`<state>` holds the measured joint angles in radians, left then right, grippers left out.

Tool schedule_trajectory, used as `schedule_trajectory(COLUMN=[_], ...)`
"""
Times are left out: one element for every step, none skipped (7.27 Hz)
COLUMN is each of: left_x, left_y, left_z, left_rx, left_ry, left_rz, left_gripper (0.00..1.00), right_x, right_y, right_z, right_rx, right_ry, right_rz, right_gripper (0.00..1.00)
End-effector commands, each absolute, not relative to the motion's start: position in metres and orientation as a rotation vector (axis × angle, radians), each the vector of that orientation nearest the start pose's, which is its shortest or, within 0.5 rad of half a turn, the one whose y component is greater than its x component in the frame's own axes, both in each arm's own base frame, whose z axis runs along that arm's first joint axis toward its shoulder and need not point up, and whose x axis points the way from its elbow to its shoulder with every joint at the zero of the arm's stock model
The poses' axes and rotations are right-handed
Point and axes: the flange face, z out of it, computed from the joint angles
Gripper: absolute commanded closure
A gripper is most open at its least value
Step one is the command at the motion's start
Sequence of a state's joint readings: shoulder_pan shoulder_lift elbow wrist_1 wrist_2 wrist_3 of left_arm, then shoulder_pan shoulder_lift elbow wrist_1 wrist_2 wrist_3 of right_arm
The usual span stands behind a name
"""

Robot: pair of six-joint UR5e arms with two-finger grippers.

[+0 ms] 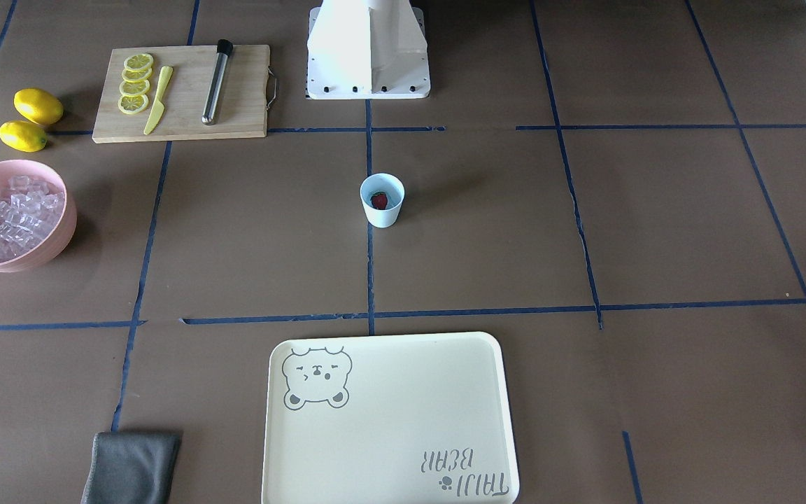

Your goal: Put ice and strawberries in cup

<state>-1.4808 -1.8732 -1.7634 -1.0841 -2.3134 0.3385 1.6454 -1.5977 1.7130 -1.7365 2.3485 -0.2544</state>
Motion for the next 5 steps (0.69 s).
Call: schedule_trajectory(left_x=[-0.065,-0.074,-0.08,-0.083,-0.083], left_y=[-0.553,-0.523,-0.507,-0.5,-0.499], left_z=[0.537,0.577,0.595,0.602,0.604], left_rx=[0.073,0.081,0.051,0.006,0.019], left_ry=[0.775,0.804,0.809,0.808,0.806], left_rz=[0.389,0.353,0.276,0.171,0.167], left_gripper=[0.0,0.0,0.0,0.0,0.0], right_x=[0.098,0.098,0.098,0.098,0.098], right_y=[-0.469,-0.469,-0.469,-0.469,-0.469], right_z=[0.618,0.617,0.617,0.615,0.615], right_rx=[0.081,0.083,0.083,0.085,0.086], right_ry=[-0.776,-0.775,-0.775,-0.775,-0.775], right_rz=[-0.153,-0.153,-0.153,-0.154,-0.154], right_gripper=[0.0,0.0,0.0,0.0,0.0])
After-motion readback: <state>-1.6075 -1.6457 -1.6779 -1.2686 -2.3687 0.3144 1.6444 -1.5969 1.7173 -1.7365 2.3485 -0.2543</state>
